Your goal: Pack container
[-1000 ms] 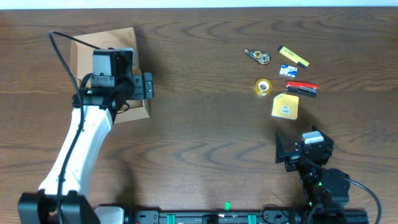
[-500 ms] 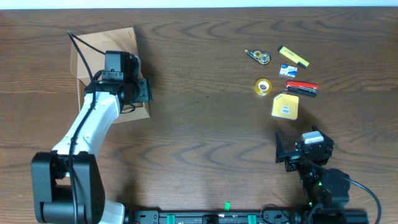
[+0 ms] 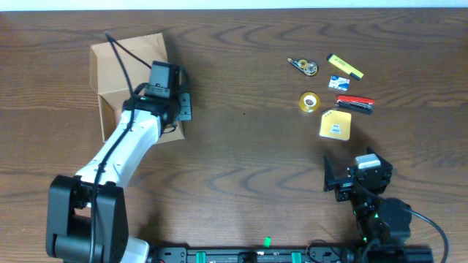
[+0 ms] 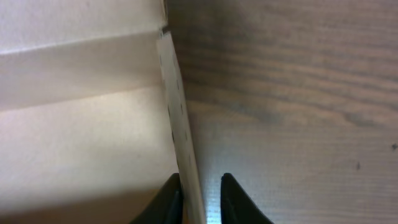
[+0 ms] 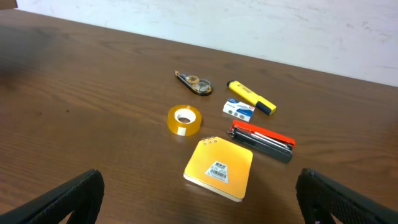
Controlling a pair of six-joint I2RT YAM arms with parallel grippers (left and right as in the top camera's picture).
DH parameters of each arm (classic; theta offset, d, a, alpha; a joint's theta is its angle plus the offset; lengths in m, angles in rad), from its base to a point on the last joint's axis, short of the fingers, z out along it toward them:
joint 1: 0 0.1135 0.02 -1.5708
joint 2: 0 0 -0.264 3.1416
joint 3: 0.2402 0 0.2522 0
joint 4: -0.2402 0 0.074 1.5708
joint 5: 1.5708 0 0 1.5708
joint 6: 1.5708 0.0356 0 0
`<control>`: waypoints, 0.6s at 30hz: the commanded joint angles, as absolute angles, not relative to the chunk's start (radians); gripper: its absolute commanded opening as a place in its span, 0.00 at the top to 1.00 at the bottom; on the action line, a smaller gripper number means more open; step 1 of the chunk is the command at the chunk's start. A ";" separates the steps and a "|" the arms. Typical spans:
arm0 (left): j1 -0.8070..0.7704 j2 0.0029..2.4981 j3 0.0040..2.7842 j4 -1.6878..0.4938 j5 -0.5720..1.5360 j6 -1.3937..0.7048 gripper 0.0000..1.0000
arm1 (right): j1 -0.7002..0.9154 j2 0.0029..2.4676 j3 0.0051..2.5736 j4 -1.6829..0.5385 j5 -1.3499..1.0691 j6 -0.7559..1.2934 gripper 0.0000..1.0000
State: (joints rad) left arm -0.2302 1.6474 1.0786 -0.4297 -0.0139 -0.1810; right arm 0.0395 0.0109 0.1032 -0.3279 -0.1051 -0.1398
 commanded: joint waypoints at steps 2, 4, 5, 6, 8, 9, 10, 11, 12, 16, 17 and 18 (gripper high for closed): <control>-0.243 1.649 1.102 -0.477 -0.105 -0.165 0.89 | 0.031 0.005 0.100 -0.329 -0.109 -0.151 0.01; -0.243 1.649 1.102 -0.489 -0.104 -0.165 0.94 | 0.031 0.005 0.100 -0.329 -0.109 -0.151 0.01; -0.243 1.649 1.102 -0.491 -0.104 -0.165 0.94 | 0.031 0.005 0.100 -0.329 -0.109 -0.151 0.01; -0.244 1.649 1.102 -0.490 -0.104 -0.165 0.94 | 0.031 0.005 0.100 -0.329 -0.109 -0.151 0.01; -0.253 1.649 1.104 -0.485 -0.104 -0.165 0.94 | 0.031 0.005 0.100 -0.329 -0.109 -0.151 0.01; -0.259 1.649 1.109 -0.484 -0.104 -0.165 0.94 | 0.031 0.005 0.100 -0.329 -0.109 -0.151 0.01; -0.267 1.649 1.116 -0.485 -0.104 -0.165 0.94 | 0.031 0.005 0.100 -0.329 -0.109 -0.151 0.01; -0.278 1.649 1.129 -0.489 -0.102 -0.167 0.94 | 0.031 0.005 0.100 -0.329 -0.109 -0.151 0.01; -0.289 1.649 1.142 -0.495 -0.101 -0.178 0.94 | 0.031 0.005 0.100 -0.329 -0.109 -0.151 0.01; -0.344 1.649 1.219 -0.523 -0.077 -0.229 0.94 | 0.031 0.005 0.100 -0.329 -0.109 -0.151 0.01; -0.362 1.649 1.249 -0.535 -0.065 -0.249 0.94 | 0.031 0.005 0.100 -0.329 -0.109 -0.151 0.01; -0.379 1.649 1.275 -0.545 -0.054 -0.261 0.94 | 0.031 0.005 0.100 -0.329 -0.109 -0.150 0.01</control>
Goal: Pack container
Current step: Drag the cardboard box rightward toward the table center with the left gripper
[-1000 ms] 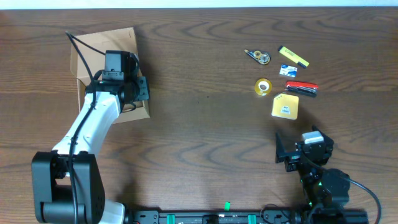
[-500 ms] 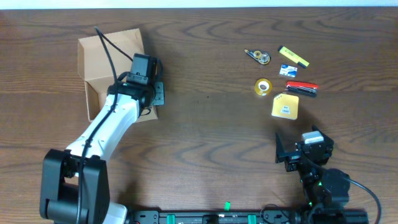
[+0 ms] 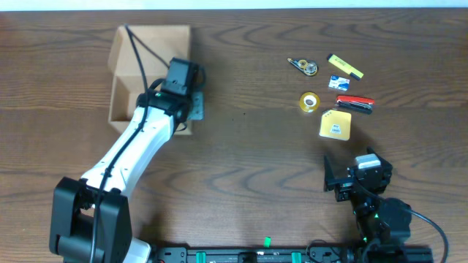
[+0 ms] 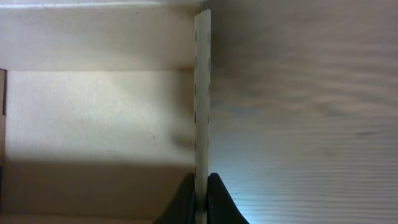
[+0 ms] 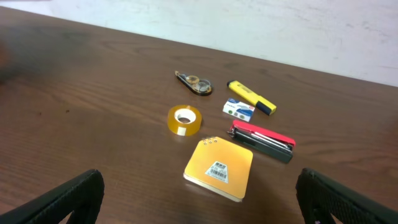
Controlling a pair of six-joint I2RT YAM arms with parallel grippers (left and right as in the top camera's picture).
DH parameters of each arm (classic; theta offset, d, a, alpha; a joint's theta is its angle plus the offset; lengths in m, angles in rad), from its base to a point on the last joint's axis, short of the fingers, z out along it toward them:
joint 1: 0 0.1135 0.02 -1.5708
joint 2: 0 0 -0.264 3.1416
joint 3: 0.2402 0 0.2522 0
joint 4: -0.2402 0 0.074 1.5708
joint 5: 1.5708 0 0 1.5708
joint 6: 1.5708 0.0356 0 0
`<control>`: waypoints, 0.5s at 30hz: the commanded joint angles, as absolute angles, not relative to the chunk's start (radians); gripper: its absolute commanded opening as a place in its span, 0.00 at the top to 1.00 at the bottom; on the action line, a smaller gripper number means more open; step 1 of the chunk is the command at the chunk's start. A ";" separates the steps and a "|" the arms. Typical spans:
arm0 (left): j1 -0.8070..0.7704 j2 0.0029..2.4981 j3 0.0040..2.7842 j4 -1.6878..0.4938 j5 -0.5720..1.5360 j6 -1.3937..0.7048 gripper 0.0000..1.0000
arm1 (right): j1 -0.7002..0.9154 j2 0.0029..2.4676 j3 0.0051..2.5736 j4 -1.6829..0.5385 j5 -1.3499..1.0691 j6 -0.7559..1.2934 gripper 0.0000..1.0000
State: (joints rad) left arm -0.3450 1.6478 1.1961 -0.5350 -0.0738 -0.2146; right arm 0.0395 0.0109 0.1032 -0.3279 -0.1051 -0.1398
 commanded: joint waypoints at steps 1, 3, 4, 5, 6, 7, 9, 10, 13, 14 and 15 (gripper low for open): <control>-0.396 1.649 1.301 -0.551 -0.049 -0.278 0.94 | 0.031 0.005 0.100 -0.329 -0.109 -0.151 0.01; -0.444 1.649 1.353 -0.561 -0.027 -0.299 0.94 | 0.031 0.005 0.100 -0.329 -0.109 -0.151 0.01; -0.463 1.649 1.369 -0.561 -0.025 -0.317 0.94 | 0.031 0.005 0.100 -0.329 -0.109 -0.151 0.01; -0.487 1.650 1.386 -0.557 -0.025 -0.336 0.94 | 0.031 0.005 0.100 -0.329 -0.109 -0.151 0.01; -0.506 1.652 1.399 -0.548 -0.025 -0.354 0.94 | 0.031 0.005 0.100 -0.329 -0.109 -0.151 0.01; -0.522 1.655 1.411 -0.540 -0.027 -0.370 0.94 | 0.031 0.005 0.100 -0.329 -0.109 -0.151 0.01; -0.553 1.673 1.439 -0.516 -0.031 -0.393 0.94 | 0.031 0.005 0.100 -0.329 -0.109 -0.151 0.01; -0.566 1.687 1.456 -0.508 -0.034 -0.402 0.94 | 0.031 0.005 0.100 -0.329 -0.109 -0.151 0.01; -0.605 1.761 1.531 -0.513 -0.033 -0.423 0.94 | 0.031 0.005 0.100 -0.329 -0.109 -0.151 0.01; -0.626 1.801 1.571 -0.530 -0.033 -0.427 0.94 | 0.031 0.005 0.100 -0.329 -0.109 -0.151 0.01; -0.643 1.831 1.605 -0.549 -0.034 -0.428 0.94 | 0.031 0.005 0.100 -0.329 -0.109 -0.151 0.01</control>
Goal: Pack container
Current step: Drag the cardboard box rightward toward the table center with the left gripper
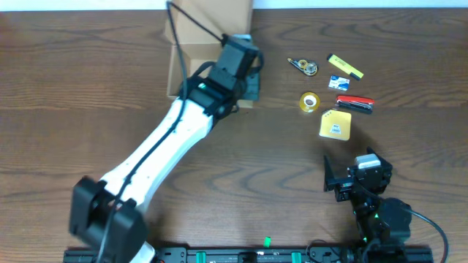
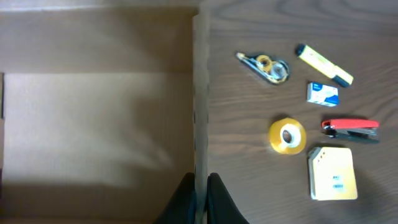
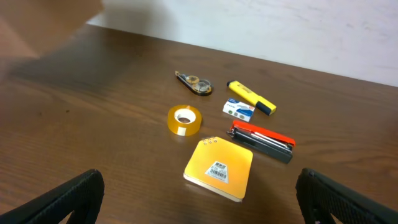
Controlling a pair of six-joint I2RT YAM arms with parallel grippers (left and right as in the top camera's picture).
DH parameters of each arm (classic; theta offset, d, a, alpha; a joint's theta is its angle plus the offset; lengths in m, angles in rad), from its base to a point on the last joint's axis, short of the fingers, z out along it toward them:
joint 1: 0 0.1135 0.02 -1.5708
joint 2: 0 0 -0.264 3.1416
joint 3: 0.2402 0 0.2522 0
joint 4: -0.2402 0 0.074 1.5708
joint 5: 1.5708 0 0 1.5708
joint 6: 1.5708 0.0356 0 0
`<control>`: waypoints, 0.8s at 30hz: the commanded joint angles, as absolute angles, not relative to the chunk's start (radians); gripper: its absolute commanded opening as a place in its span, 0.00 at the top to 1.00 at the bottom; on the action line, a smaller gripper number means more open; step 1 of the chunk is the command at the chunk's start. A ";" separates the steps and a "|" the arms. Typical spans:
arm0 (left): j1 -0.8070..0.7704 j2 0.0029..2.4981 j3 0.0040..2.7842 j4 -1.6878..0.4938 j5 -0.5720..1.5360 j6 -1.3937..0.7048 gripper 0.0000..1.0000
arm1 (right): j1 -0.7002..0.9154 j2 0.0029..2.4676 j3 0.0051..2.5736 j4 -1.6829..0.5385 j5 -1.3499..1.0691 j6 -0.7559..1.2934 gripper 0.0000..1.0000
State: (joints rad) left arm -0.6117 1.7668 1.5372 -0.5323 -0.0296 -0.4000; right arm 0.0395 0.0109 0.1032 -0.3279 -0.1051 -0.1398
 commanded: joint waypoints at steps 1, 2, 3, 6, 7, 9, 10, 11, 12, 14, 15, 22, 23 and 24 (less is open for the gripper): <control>-0.660 1.861 1.639 -0.572 -0.038 -0.430 0.94 | 0.031 0.005 0.100 -0.329 -0.109 -0.150 0.01; -0.673 1.885 1.668 -0.597 -0.050 -0.439 0.94 | 0.031 0.005 0.100 -0.329 -0.109 -0.151 0.01; -0.690 1.914 1.707 -0.643 -0.072 -0.458 0.94 | 0.031 0.005 0.100 -0.329 -0.109 -0.150 0.01; -0.722 1.965 1.779 -0.765 -0.116 -0.546 0.95 | 0.031 0.005 0.100 -0.329 -0.109 -0.151 0.01; -0.727 1.969 1.781 -0.777 -0.120 -0.561 0.94 | 0.031 0.005 0.100 -0.329 -0.109 -0.151 0.01; -0.728 1.974 1.781 -0.781 -0.120 -0.577 0.94 | 0.031 0.005 0.100 -0.329 -0.109 -0.151 0.01; -0.729 1.975 1.781 -0.781 -0.123 -0.585 0.94 | 0.031 0.005 0.100 -0.329 -0.109 -0.151 0.01; -0.729 1.982 1.781 -0.777 -0.124 -0.591 0.94 | 0.031 0.005 0.100 -0.329 -0.109 -0.151 0.01; -0.731 1.990 1.781 -0.768 -0.121 -0.591 0.94 | 0.031 0.005 0.100 -0.329 -0.109 -0.151 0.01; -0.736 2.009 1.781 -0.758 -0.114 -0.591 0.94 | 0.031 0.005 0.100 -0.329 -0.109 -0.151 0.01; -0.741 2.017 1.781 -0.757 -0.114 -0.591 0.95 | 0.031 0.005 0.100 -0.329 -0.109 -0.151 0.01; -0.754 2.028 1.781 -0.760 -0.115 -0.591 0.94 | 0.031 0.005 0.100 -0.329 -0.109 -0.151 0.01; -0.754 2.028 1.781 -0.762 -0.115 -0.591 0.94 | 0.031 0.005 0.100 -0.329 -0.109 -0.150 0.01; -0.754 2.028 1.781 -0.763 -0.114 -0.591 0.94 | 0.031 0.005 0.100 -0.329 -0.109 -0.151 0.01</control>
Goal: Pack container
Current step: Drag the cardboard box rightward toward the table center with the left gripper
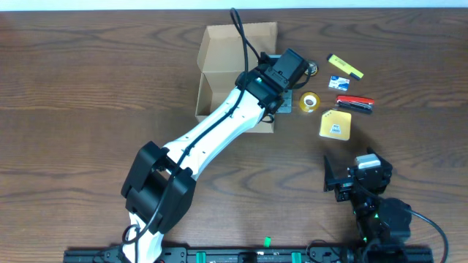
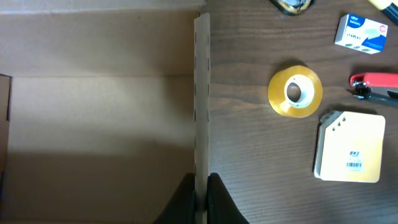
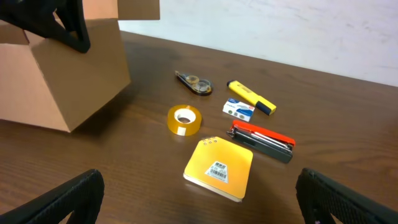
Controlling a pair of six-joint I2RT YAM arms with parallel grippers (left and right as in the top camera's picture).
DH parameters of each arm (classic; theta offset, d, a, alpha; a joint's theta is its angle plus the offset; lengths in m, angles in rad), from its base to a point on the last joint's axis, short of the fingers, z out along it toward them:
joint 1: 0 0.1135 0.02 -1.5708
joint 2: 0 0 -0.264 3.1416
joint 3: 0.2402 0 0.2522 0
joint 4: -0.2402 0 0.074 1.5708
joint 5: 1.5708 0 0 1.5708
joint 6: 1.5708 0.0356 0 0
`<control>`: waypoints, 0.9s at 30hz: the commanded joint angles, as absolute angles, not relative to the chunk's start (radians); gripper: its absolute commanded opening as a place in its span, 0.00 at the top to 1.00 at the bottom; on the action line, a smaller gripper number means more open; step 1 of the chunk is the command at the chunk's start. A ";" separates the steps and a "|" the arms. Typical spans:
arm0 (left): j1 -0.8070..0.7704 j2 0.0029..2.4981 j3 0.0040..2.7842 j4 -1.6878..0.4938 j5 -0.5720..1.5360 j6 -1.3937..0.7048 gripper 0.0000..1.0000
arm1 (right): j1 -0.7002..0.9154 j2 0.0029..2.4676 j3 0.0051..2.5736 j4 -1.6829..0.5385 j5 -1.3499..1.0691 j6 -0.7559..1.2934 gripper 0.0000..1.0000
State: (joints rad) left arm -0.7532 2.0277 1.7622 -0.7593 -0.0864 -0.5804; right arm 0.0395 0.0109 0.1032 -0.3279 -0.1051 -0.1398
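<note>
An open cardboard box (image 1: 234,73) stands at the table's far middle, its inside bare (image 2: 99,124). My left gripper (image 2: 201,186) is shut on the box's right wall (image 2: 201,93), seen from above at the left gripper (image 1: 287,73). Just right of the box lie a yellow tape roll (image 1: 310,101), a yellow notepad (image 1: 335,124), a red stapler (image 1: 355,103), a small white-and-blue box (image 1: 338,83), a yellow highlighter (image 1: 344,66) and a correction-tape dispenser (image 3: 194,81). My right gripper (image 3: 199,193) is open near the front edge, short of the notepad (image 3: 219,168).
The left arm (image 1: 212,131) stretches diagonally from the front left to the box. The right arm's base (image 1: 376,212) sits at the front right. The table's far edge meets a white wall (image 3: 280,31) just behind the items.
The box, still held by its right wall in my left gripper, has shifted right and slightly nearer. It now stands right beside the tape roll. The right arm has not moved.
The box first sat skewed at the far left, my left gripper's jaws either side of its right wall with a gap. Then they were shut on the wall and the box was square. It was later at the far middle, and now beside the items.
</note>
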 commanded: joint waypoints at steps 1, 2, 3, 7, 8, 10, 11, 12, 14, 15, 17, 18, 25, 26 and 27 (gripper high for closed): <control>-0.754 2.028 1.781 -0.764 -0.114 -0.591 0.94 | 0.031 0.005 0.100 -0.329 -0.109 -0.151 0.01; -0.754 2.028 1.781 -0.764 -0.114 -0.591 0.93 | 0.031 0.005 0.100 -0.329 -0.109 -0.151 0.01; -0.754 2.028 1.781 -0.765 -0.115 -0.591 0.79 | 0.031 0.005 0.100 -0.329 -0.109 -0.150 0.01; -0.754 2.028 1.781 -0.776 -0.115 -0.589 0.53 | 0.031 0.005 0.100 -0.329 -0.109 -0.151 0.01; -0.754 2.028 1.781 -0.782 -0.115 -0.587 0.53 | 0.031 0.005 0.100 -0.329 -0.109 -0.151 0.01; -0.754 2.028 1.781 -0.788 -0.115 -0.583 0.48 | 0.031 0.005 0.100 -0.329 -0.109 -0.151 0.01; -0.753 2.027 1.782 -0.789 -0.117 -0.582 0.48 | 0.031 0.005 0.100 -0.329 -0.109 -0.151 0.01; -0.753 2.027 1.784 -0.791 -0.126 -0.579 0.48 | 0.031 0.005 0.100 -0.329 -0.109 -0.151 0.01; -0.753 2.021 1.795 -0.805 -0.163 -0.579 0.48 | 0.031 0.005 0.100 -0.329 -0.109 -0.150 0.01; -0.753 2.017 1.804 -0.812 -0.185 -0.575 0.48 | 0.031 0.005 0.100 -0.329 -0.109 -0.151 0.01; -0.753 2.001 1.831 -0.829 -0.228 -0.554 0.49 | 0.031 0.005 0.100 -0.329 -0.109 -0.151 0.01; -0.753 1.993 1.847 -0.844 -0.257 -0.552 0.49 | 0.031 0.005 0.100 -0.329 -0.109 -0.151 0.01; -0.716 1.912 1.906 -1.030 -0.514 -0.480 0.59 | 0.031 0.005 0.100 -0.329 -0.109 -0.151 0.01; -0.692 1.902 1.906 -1.064 -0.521 -0.461 0.60 | 0.031 0.005 0.100 -0.329 -0.109 -0.150 0.01; -0.668 1.899 1.906 -1.091 -0.515 -0.450 0.62 | 0.031 0.005 0.100 -0.329 -0.109 -0.151 0.01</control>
